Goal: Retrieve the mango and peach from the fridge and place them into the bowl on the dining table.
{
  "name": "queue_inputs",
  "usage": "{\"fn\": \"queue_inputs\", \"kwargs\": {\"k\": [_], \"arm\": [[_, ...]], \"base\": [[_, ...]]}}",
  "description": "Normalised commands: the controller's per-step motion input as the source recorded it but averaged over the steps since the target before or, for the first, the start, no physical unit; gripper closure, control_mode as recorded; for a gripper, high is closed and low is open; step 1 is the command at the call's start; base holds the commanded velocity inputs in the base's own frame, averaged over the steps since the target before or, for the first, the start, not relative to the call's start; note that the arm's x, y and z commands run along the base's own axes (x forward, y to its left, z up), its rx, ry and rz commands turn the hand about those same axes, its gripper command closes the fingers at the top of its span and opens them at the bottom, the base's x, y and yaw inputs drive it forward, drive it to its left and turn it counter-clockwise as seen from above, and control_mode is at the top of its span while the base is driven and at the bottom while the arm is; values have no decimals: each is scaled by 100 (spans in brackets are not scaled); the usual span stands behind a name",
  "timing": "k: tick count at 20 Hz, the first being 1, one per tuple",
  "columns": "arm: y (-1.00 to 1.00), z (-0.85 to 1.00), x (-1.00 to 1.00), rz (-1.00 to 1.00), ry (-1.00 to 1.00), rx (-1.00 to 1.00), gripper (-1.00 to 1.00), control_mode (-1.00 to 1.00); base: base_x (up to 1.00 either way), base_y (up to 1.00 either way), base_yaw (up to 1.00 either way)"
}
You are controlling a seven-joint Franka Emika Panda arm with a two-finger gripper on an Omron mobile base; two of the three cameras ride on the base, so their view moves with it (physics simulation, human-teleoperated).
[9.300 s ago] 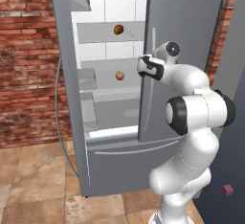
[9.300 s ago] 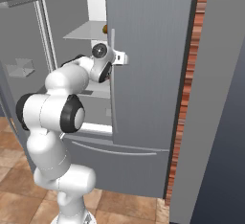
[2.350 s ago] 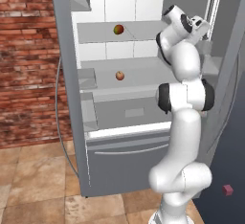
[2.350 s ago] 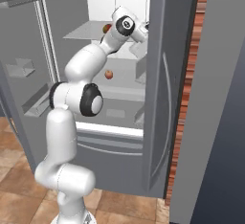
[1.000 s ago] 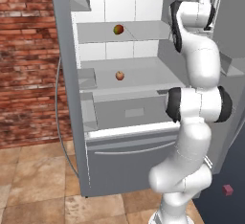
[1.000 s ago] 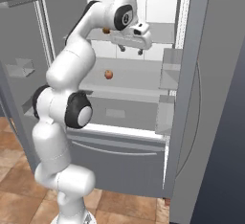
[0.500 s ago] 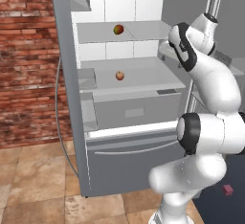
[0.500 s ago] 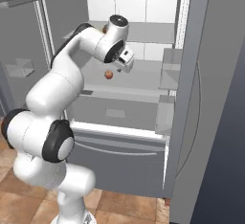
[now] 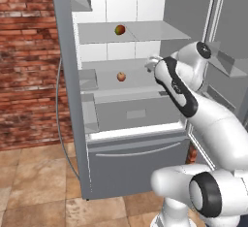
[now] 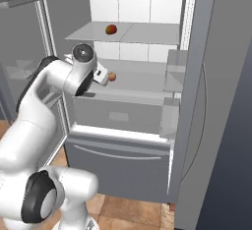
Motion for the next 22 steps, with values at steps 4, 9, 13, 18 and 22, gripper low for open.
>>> {"fn": "queue_inputs", "kwargs": {"k": [4,9,13,18,22], "arm": [[11,-5,-29,2,-25,0,-100,-100],[-9,0,-19,0,-20,0,-100,-100],[-25,4,-28,-3,-6,0,-100,-100],[-33,13,-32,-3,0,1,-100,-100],[-32,18,-30,-4,0,1,-100,-100]], "base": [[0,0,0],[0,0,0],[0,0,0],[0,0,0],[0,0,0]]}}
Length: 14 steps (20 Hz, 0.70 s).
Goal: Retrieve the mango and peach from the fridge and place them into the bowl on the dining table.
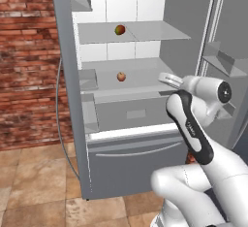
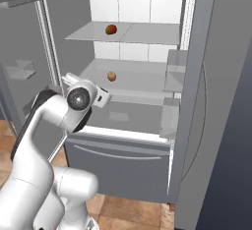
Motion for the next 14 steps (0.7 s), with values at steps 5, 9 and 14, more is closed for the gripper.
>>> {"fn": "queue_inputs", "kwargs": {"k": [5,9,14], "arm": [[-26,24,-35,-5,0,0,-100,-100],[-20,37,-36,-9,9,0,-100,-100],[-13,28,-24,-9,12,0,-100,-100]], "base": [[0,0,0],[0,0,0],[0,0,0]]}}
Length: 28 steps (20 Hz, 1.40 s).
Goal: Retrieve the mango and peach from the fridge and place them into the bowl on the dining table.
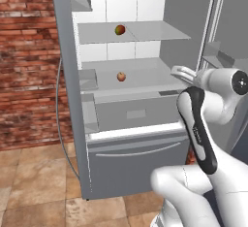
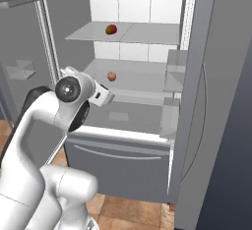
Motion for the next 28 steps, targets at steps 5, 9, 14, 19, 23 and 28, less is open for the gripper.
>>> {"fn": "queue_inputs", "kwargs": {"k": [5,9,14,19,23,28], "arm": [[-7,11,-21,-8,2,-1,-100,-100],[0,2,-11,-5,0,-4,-100,-100],[14,0,-12,0,-3,-4,-100,-100],[22,0,-26,5,-1,-5,-100,-100],[2,0,-3,1,0,0,-100,100],[0,0,0,0,0,0,-100,100]], "base": [[0,0,0],[0,0,0],[0,0,0],[0,0,0],[0,4,3],[22,0,0]]}}
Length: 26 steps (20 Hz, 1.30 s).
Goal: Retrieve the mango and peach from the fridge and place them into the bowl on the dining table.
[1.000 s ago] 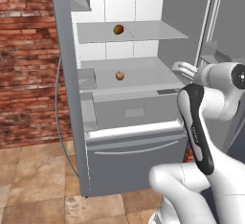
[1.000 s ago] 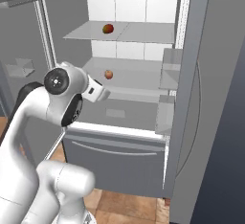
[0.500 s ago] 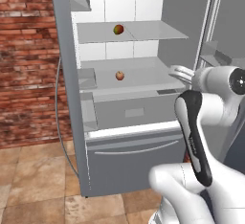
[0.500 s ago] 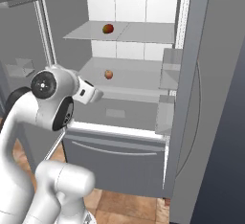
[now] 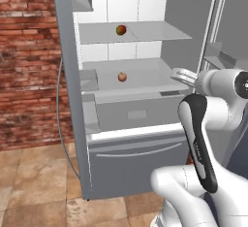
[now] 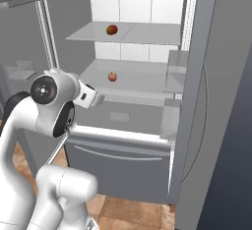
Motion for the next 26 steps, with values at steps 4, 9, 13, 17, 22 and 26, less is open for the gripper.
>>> {"fn": "queue_inputs", "kwargs": {"k": [4,9,13,17,22,26], "arm": [[0,0,0,0,0,0,-100,100],[0,0,0,0,0,0,-100,100],[0,0,0,0,0,0,-100,100],[0,0,0,0,0,0,-100,100],[0,0,0,0,0,0,-100,100],[18,2,42,0,17,0,-100,-100]], "base": [[70,1,0],[100,8,0],[100,16,0],[100,3,1],[94,12,0],[0,0,0]]}}
